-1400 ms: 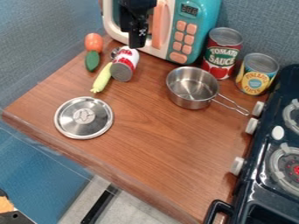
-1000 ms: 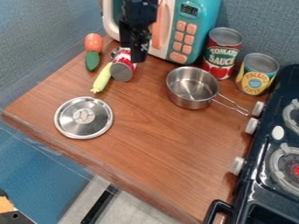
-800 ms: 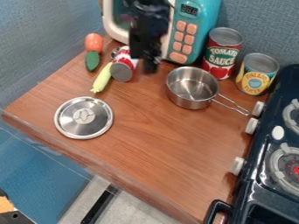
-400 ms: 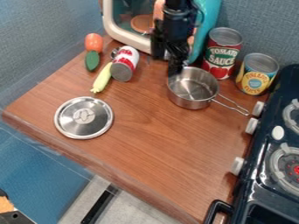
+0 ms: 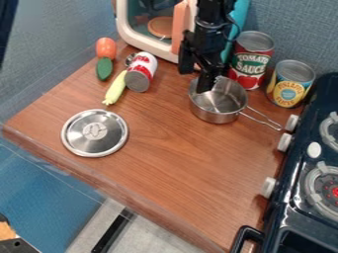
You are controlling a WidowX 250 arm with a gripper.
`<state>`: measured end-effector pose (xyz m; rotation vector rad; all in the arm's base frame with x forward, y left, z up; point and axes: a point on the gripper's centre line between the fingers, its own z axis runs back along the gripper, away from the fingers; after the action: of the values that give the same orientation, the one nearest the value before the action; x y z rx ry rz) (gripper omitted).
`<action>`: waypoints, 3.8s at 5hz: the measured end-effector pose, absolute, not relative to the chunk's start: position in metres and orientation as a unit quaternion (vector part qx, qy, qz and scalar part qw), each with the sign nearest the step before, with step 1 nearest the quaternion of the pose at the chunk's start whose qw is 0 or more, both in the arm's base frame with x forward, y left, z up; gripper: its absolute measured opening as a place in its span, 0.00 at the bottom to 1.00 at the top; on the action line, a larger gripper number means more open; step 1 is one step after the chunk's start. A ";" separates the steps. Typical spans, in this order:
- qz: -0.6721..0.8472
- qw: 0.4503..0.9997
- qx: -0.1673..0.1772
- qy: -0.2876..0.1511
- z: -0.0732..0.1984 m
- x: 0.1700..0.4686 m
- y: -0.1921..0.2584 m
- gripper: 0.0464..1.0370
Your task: Put the silver pot on the bottom right of the table
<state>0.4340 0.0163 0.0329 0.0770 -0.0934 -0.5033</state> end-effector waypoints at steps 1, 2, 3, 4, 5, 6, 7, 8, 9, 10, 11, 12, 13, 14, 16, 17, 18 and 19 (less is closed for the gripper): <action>-0.253 0.966 0.036 -0.031 0.021 0.436 0.017 0.96; -0.256 0.966 0.027 -0.028 0.015 0.440 0.015 0.96; -0.262 0.964 -0.020 -0.030 0.001 0.442 0.019 0.92; -0.247 0.968 -0.027 -0.039 -0.006 0.440 0.027 0.63; -0.248 0.968 -0.028 -0.038 -0.007 0.440 0.026 0.32; -0.257 0.965 -0.029 -0.038 -0.006 0.436 0.025 0.10; -0.277 0.959 -0.041 -0.048 0.004 0.432 0.024 0.03; -0.276 0.958 -0.049 -0.054 0.015 0.431 0.030 0.03; -0.280 0.956 -0.067 -0.048 0.025 0.422 0.028 0.03; -0.271 0.958 -0.064 -0.066 0.053 0.413 0.033 0.03; -0.273 0.957 -0.086 -0.053 0.051 0.391 0.026 0.03; -0.284 0.954 -0.085 -0.050 0.053 0.370 0.021 0.03; -0.310 0.947 -0.080 -0.028 0.039 0.347 0.010 0.03; -0.355 0.933 -0.055 -0.018 0.027 0.325 0.003 0.03; -0.407 0.913 -0.023 0.005 0.008 0.300 -0.007 0.03; -0.431 0.902 -0.018 0.003 0.002 0.296 -0.014 0.03; -0.455 0.890 -0.018 0.008 -0.005 0.294 -0.023 0.03; -0.462 0.887 -0.018 0.008 -0.010 0.294 -0.026 0.05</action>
<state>0.2944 -0.0258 -0.0104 -0.0366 0.0168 -0.9613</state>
